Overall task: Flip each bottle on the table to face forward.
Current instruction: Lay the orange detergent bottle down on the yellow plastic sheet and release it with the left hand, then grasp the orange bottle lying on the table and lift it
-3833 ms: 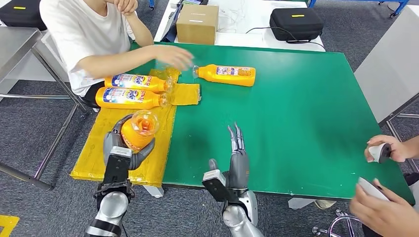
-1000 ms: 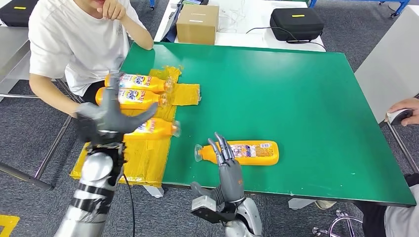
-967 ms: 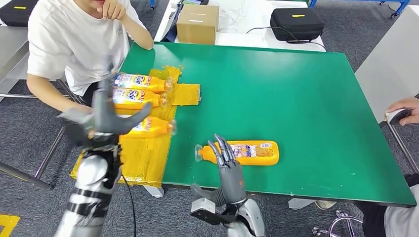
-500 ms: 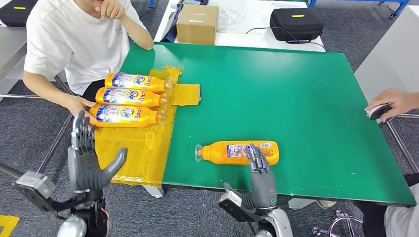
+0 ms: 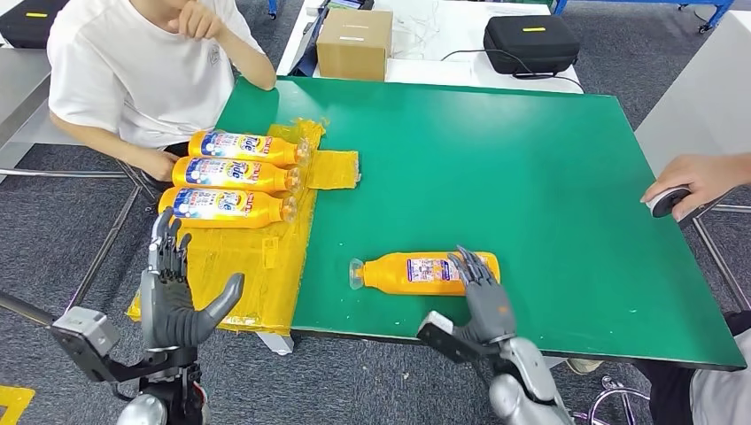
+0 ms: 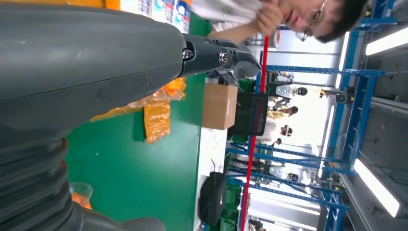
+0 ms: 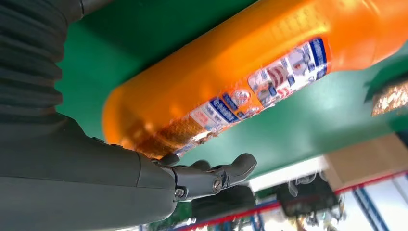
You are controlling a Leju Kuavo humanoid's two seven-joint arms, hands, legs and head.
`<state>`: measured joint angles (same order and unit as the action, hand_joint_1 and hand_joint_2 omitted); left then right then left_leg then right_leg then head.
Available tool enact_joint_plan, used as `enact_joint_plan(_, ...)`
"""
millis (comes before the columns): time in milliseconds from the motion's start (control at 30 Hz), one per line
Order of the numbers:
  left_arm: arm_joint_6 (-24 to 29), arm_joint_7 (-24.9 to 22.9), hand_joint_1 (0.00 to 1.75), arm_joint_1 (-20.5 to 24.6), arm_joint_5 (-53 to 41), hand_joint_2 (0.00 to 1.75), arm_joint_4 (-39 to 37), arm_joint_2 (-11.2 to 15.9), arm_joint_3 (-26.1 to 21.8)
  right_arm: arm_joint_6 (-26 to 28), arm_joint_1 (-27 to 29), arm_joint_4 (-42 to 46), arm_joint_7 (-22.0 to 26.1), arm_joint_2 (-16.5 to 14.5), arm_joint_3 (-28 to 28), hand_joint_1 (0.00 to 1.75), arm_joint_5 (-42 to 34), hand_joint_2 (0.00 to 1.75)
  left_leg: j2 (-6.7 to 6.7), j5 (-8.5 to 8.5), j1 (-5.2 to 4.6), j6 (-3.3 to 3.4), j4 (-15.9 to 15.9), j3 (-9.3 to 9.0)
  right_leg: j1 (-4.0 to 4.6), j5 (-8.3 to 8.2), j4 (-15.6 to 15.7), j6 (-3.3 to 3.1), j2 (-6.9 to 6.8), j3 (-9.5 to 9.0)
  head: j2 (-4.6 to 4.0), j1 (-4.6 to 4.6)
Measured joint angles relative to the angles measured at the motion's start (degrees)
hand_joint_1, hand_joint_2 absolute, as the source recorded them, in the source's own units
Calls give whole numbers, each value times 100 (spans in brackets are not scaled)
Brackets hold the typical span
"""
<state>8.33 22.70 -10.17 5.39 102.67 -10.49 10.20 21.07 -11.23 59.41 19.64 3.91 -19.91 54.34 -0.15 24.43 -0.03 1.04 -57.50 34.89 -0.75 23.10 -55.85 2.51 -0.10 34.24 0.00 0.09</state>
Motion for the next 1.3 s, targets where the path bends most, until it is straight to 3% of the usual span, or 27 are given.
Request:
enact_joint_plan(133, 27, -105, 0, 116, 30, 175, -128, -5, 90, -139, -547, -507, -102, 7, -48, 0, -7, 175, 0, -3, 0, 1, -1, 0, 1, -4, -2, -3, 0, 1, 0, 0)
enact_joint_plan(333, 95, -173, 0, 145, 5, 175, -224, -11, 150, -216, -911, -905, -332, 15, -130, 0, 95, 175, 0, 0, 1, 0, -1, 5, 1, -3, -3, -3, 0, 4, 0, -1)
enact_joint_plan(633, 214, -255, 0, 276, -73, 175, -389, -11, 203, -1022, -1849, -1889, -525, 85, -449, 0, -25, 175, -1, -8, -1, 6, -1, 2, 0, -6, -1, 0, -1, 2, 0, 0)
enact_joint_plan(967, 286, -321, 0, 366, -64, 175, -548, -10, 197, -1185, -2290, -2508, -731, 81, -697, 0, 52, 175, -1, -7, 0, 6, -1, 4, 1, -8, -3, 3, 0, 3, 0, 0)
enact_joint_plan(1000, 296, -334, 0, 378, -67, 175, -561, -9, 196, -1255, -2333, -2560, -759, 81, -727, 28, 42, 175, 0, -7, 0, 6, -1, 3, 1, -8, -2, 3, 0, 3, 0, 0)
enact_joint_plan(1100, 303, -383, 0, 436, -69, 175, -633, -9, 189, -1592, -2496, -2763, -929, 70, -824, 158, 41, 175, 0, -7, -1, 6, -1, 0, 0, -8, -1, 2, 0, 1, 0, 0)
enact_joint_plan(1133, 303, -397, 0, 459, -68, 175, -669, -9, 186, -1753, -2574, -2847, -1001, 67, -870, 173, 63, 175, 4, -7, -1, 6, -1, -4, 0, -9, -1, 2, 1, -1, 0, 0)
enact_joint_plan(1300, 304, -433, 0, 564, -67, 175, -855, -7, 178, -2363, -2970, -3237, -1105, 96, -1102, 175, 114, 175, 20, -9, -1, 8, -1, -32, 0, -12, 2, -1, 2, -21, 0, 1)
